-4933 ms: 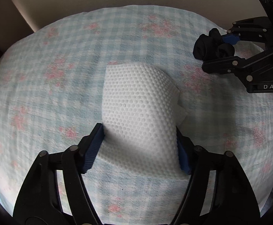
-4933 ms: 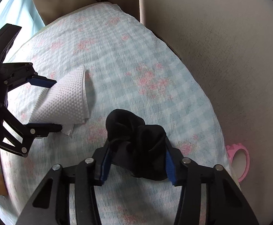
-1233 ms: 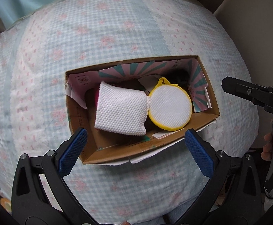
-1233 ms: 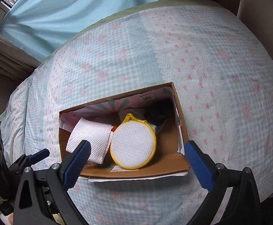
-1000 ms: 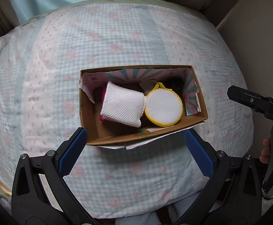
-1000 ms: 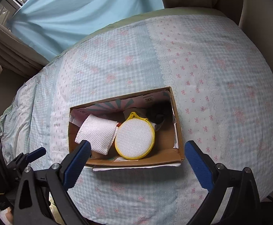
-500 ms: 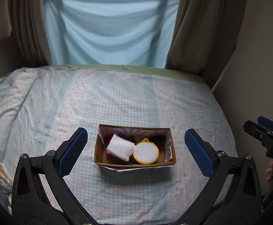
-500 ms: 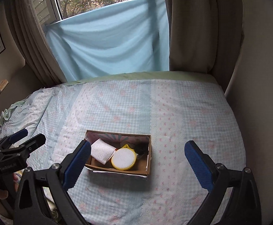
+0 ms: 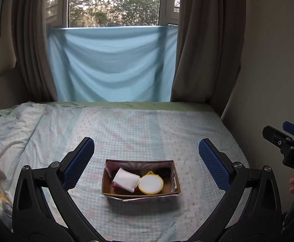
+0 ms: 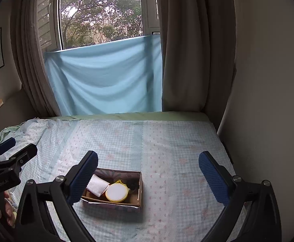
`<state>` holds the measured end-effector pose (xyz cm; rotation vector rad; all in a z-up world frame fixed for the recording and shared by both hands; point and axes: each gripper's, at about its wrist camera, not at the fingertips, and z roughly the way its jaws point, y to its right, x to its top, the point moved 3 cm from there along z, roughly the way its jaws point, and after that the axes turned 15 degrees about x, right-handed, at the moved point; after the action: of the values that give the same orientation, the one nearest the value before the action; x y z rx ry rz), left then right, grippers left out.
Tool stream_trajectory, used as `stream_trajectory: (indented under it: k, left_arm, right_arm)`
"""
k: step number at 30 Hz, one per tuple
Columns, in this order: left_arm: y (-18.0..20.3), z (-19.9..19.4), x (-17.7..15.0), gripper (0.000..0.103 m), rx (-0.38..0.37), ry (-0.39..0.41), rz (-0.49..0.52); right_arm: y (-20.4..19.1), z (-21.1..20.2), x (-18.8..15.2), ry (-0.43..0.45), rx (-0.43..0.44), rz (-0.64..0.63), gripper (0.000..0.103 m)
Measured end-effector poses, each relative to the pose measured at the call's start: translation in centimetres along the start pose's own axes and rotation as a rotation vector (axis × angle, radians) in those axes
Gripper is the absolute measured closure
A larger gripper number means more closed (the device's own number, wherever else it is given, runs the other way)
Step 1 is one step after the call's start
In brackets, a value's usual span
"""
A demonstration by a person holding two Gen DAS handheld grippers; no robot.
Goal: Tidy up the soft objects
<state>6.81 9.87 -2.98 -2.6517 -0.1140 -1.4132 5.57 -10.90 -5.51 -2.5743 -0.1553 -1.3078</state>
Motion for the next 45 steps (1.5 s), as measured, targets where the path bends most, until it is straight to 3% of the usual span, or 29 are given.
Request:
stream_trajectory:
  k: [45]
  left_arm:
    - [0.6, 0.12, -0.19, 0.0, -0.001, 0.031, 0.013]
  right_arm:
    - [0.15, -0.33, 0.44, 0.023, -0.035, -0.01, 0.003]
